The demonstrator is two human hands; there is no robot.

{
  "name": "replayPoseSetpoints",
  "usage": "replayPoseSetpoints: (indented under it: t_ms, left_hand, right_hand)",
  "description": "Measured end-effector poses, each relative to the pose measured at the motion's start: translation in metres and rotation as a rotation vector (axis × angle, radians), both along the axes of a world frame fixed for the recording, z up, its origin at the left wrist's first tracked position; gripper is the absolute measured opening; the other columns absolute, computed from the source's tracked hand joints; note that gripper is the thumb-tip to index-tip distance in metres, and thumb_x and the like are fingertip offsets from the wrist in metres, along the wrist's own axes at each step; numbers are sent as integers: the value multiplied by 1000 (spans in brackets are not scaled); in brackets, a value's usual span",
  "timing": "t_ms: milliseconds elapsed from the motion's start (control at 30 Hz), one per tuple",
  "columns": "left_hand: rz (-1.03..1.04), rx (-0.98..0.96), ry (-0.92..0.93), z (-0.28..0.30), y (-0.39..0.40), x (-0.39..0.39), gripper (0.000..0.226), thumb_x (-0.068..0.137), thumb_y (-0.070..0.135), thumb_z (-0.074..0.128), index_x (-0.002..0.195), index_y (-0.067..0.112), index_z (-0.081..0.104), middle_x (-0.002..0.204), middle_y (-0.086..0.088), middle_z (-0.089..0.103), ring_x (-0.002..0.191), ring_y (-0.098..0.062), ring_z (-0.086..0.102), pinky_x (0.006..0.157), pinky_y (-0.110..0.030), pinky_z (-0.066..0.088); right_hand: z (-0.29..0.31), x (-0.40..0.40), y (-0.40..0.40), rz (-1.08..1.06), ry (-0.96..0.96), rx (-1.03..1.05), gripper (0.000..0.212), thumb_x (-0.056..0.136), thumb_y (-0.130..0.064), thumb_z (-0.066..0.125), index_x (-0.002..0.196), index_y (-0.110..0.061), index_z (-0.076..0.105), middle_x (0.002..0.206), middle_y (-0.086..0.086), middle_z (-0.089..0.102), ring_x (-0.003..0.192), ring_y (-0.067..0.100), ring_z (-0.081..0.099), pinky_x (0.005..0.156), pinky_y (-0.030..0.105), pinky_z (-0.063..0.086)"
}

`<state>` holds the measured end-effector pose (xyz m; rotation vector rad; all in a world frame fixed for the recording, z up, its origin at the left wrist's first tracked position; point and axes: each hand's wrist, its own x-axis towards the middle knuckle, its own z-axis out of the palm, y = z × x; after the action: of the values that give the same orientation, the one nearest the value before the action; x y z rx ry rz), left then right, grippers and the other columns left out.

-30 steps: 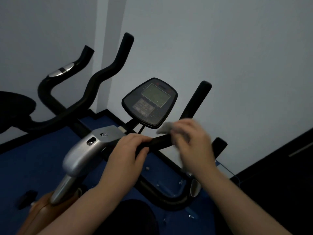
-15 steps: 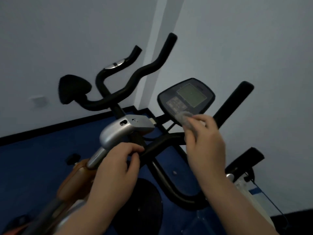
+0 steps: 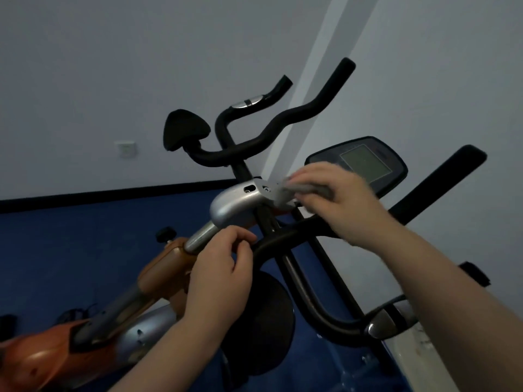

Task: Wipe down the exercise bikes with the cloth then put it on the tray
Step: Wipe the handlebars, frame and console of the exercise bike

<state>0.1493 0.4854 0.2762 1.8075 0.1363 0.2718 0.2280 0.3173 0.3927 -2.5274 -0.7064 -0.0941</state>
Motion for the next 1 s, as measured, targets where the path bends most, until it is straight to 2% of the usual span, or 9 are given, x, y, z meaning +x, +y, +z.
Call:
replayPoseSetpoints:
  t_ms: [67,167,300,367,500,633,833,900,1000]
  left_hand:
    - [3,18,-17,-2,1,0,21,90,22,48,83,38,60,77,14,63,69,-6,60,60,-33,52]
    - [-13,30,-34,-3,3,0,19,88,26,45,84,38,59,80,19,62,75,-1,60,62,-27,48]
    - [-32,48,-47,-4,3,1,19,87,28,43,84,38,59,78,15,61,70,0,58,57,-22,42]
    - [-36,42,-40,-3,3,0,18,86,32,41,83,39,58,75,15,60,64,0,55,54,-16,35]
    - [-45,53,-44,-2,3,0,19,86,32,41,84,39,58,76,17,60,69,0,57,56,-15,35]
    - [-66,86,-51,0,4,2,19,87,29,42,85,38,58,79,17,60,75,0,57,60,-19,37]
    - [-96,95,-69,0,5,2,19,86,31,40,85,37,58,80,16,59,74,-1,56,61,-21,40]
    - [-110,107,-74,0,5,3,18,86,30,41,85,37,58,79,16,58,72,-2,56,60,-20,39]
    - [-125,108,-66,0,7,4,18,86,29,41,84,38,57,77,15,58,70,-2,56,57,-19,37]
  right_hand:
    - [-19,6,22,77,54,-270,23,90,-34,60,111,-30,68,122,-12,49,111,4,47,94,29,45]
    - [-41,6,34,52,126,-346,30,89,-56,46,95,-34,67,113,-15,43,97,9,51,81,38,49]
    - [-24,19,22,86,203,-355,8,83,-42,66,89,-35,65,103,-18,53,91,4,54,81,32,48]
    - [-24,24,28,-2,188,-327,32,78,-36,73,102,-33,53,106,-12,54,92,10,57,79,33,49]
    - [-44,11,41,-76,20,-362,30,79,-37,71,100,-31,51,109,-6,55,93,18,59,78,39,50]
    - [-34,25,30,-77,158,-289,16,79,-35,72,85,-34,57,98,-10,58,91,14,58,77,33,47]
    - [-40,14,32,-13,79,-321,13,84,-33,65,89,-35,54,101,-13,55,88,13,58,73,34,48]
    - [-27,17,25,26,203,-276,11,83,-28,68,88,-31,59,98,-13,57,90,10,57,79,38,50]
    - [-28,4,22,-82,45,-71,10,85,-20,67,91,-24,60,99,-11,55,91,6,55,82,32,50]
